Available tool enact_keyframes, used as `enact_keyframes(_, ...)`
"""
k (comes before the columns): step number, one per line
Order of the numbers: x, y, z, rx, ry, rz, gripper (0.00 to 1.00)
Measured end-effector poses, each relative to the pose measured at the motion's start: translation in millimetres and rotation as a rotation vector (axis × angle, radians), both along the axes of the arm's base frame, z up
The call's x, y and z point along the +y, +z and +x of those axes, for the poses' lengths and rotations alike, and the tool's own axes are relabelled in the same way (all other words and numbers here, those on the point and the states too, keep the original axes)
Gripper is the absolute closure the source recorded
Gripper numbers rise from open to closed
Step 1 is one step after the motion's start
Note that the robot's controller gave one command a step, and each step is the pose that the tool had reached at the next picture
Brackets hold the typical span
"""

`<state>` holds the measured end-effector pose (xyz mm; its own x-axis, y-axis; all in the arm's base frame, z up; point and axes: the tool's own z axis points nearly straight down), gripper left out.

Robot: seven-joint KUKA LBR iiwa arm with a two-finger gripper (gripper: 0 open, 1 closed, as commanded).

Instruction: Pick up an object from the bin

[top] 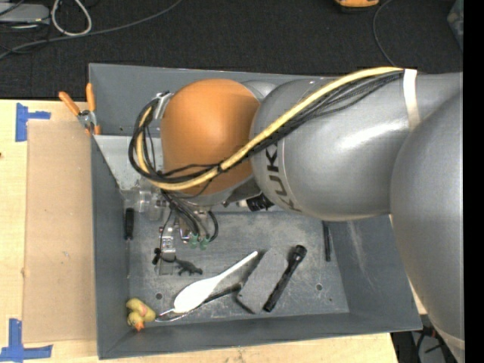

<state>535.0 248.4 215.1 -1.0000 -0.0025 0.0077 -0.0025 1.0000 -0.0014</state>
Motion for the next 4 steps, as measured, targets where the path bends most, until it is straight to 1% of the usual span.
enact_keyframes(1,-1,3,2.1,-0.006,-0.005,0.002,0.00)
enact_keyframes(2,-41,-63,-2.7,-0.006,0.139,0.002,0.00)
enact_keyframes(3,-86,-64,-24.9,-0.006,0.295,0.002,0.00)
enact_keyframes(4,-118,-86,-33.4,0.001,0.359,0.003,0.00)
